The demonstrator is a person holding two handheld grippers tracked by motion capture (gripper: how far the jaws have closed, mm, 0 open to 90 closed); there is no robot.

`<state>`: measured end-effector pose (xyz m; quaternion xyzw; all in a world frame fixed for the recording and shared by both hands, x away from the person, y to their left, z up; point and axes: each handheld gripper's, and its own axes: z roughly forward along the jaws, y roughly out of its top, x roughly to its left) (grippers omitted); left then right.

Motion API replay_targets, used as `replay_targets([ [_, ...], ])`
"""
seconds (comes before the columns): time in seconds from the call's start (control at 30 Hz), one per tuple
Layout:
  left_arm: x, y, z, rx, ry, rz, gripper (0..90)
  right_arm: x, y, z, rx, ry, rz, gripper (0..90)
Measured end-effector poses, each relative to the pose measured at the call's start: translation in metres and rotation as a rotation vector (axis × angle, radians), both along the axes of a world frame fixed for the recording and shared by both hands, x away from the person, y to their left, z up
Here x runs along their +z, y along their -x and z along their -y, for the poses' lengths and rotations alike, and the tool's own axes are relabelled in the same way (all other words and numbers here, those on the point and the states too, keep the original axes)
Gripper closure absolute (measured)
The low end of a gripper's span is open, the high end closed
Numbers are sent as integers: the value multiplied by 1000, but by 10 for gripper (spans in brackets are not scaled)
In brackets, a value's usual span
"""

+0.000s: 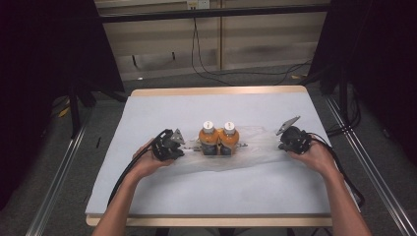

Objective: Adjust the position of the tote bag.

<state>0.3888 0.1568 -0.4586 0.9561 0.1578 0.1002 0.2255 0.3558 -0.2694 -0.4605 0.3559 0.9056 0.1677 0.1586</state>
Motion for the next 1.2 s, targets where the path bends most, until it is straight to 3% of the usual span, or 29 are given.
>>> replay_targets([
  [0.2,2,0,-4,-12,1,5,867,1,3,0,-1,58,2,900],
  [0.43,6,3,-7,-33,5,1,893,2,5,9,-6,39,-9,900],
  [0.5,7,5,-8,-10,-26,38,900,2,7,9,-1,35,-21,900],
  [0.53,8,5,-10,-20,-43,37,900,3,8,8,1,25,-25,900],
  [0.67,6,5,-15,-21,-21,18,900,2,9,3,-3,37,-22,900],
  [0.77,6,1,-24,-4,64,-26,900,2,9,5,11,24,-12,900],
  [0.9,2,-1,-28,3,46,-35,900,1,8,4,25,-4,-7,900],
  [0.97,0,-3,-30,16,57,-43,900,1,7,3,27,-3,-4,900],
  [1.1,-2,-5,-35,26,82,-58,900,-1,6,7,36,-49,2,900],
  [1.2,-2,-5,-35,33,70,-53,900,0,6,4,31,-34,-1,900],
])
